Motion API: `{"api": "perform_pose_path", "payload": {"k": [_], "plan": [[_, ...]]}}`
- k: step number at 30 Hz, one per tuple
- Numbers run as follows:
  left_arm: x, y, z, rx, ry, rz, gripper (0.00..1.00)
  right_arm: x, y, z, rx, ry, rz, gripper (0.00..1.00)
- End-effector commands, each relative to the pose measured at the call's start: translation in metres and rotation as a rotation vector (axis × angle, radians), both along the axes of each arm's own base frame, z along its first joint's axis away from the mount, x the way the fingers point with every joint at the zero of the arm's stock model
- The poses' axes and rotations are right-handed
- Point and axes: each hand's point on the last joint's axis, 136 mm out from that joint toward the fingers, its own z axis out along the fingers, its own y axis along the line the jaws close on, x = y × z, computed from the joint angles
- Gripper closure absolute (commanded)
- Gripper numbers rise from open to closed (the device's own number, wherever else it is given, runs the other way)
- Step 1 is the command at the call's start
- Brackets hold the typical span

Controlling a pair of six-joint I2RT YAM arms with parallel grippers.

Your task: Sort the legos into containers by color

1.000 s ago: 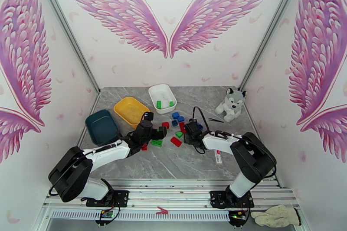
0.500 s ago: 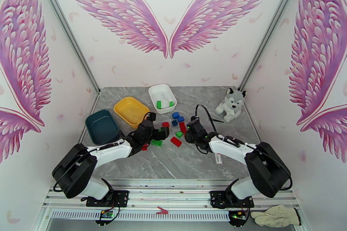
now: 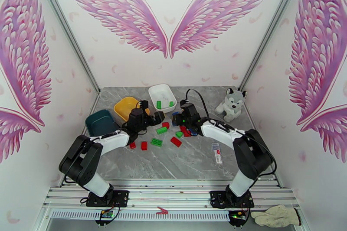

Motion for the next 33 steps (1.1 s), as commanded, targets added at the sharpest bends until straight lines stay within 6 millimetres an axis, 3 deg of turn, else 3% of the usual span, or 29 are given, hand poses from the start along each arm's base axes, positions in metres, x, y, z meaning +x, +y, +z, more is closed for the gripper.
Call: {"api": "perform_pose_path", "payload": {"k": [1, 5, 10, 16, 25, 33], "plan": [[0.005, 0.011, 0.035, 0.029, -0.08, 0.039, 0.01, 0.033, 0.023, 0.021, 0.063, -0.041, 0.034, 0.78], [-0.002, 0.038, 0.035, 0.143, -0.091, 0.129, 0.01, 0.071, 0.037, 0.031, 0.06, -0.081, 0.024, 0.75], [-0.019, 0.066, 0.021, 0.224, -0.074, 0.212, 0.01, 0.11, 0.053, 0.035, 0.031, -0.113, 0.02, 0.67], [-0.033, 0.08, -0.002, 0.281, -0.026, 0.239, 0.01, 0.129, 0.059, 0.047, 0.007, -0.144, 0.025, 0.47], [-0.047, 0.085, -0.019, 0.334, 0.015, 0.229, 0.01, 0.105, 0.05, 0.064, -0.031, -0.173, 0.039, 0.4], [-0.054, 0.083, -0.03, 0.366, 0.037, 0.219, 0.01, 0.042, 0.03, 0.046, -0.086, -0.146, 0.063, 0.34]]}}
